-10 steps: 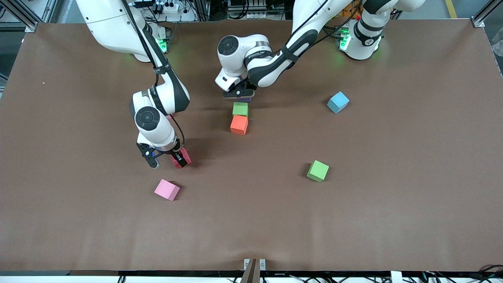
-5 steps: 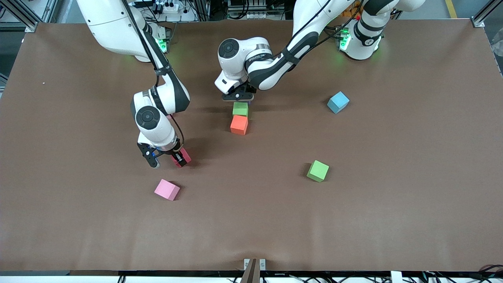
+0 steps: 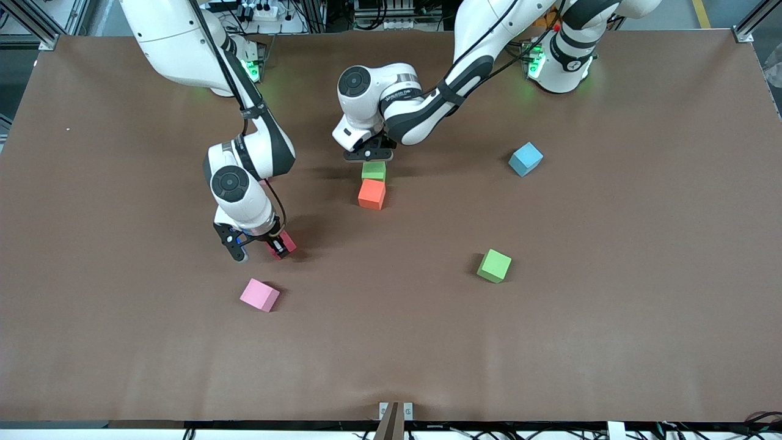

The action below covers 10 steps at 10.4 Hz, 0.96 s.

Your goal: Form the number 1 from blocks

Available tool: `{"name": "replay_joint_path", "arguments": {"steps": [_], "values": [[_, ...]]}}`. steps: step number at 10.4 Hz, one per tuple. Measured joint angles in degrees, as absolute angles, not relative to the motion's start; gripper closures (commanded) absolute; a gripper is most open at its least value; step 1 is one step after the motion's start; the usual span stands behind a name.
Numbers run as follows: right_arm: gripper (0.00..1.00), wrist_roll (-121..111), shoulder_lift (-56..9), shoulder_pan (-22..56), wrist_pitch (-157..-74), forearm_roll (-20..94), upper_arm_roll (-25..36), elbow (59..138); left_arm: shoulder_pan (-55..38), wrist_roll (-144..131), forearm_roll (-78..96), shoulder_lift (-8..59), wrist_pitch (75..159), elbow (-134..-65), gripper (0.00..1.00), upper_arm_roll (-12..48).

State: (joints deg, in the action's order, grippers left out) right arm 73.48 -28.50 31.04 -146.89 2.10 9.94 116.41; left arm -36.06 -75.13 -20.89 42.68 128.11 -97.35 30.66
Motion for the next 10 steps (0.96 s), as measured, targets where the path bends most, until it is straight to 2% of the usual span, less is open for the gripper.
{"name": "replay_joint_path", "arguments": {"steps": [6, 7, 8, 10], "values": [[0.38, 59.15, -21.16, 30.80, -141.05, 2.01, 10.53, 115.94, -36.06, -73.89, -20.89, 42.77, 128.12, -97.12, 1.00, 30.54], [0.38, 55.59, -20.68, 30.81, -140.79, 1.83, 10.54, 115.95, -36.06, -73.89, -20.89, 42.81, 128.12, -97.05, 0.37, 30.53], [0.38, 52.60, -20.63, 30.86, -140.81, 0.99, 10.53, 115.96, -36.06, -73.88, -20.89, 42.89, 128.12, -96.98, 0.00, 30.54], [0.38, 49.84, -20.63, 31.05, -140.88, -2.62, 10.50, 115.97, -36.26, -73.50, -20.89, 42.98, 128.12, -96.86, 0.00, 30.54]]}}
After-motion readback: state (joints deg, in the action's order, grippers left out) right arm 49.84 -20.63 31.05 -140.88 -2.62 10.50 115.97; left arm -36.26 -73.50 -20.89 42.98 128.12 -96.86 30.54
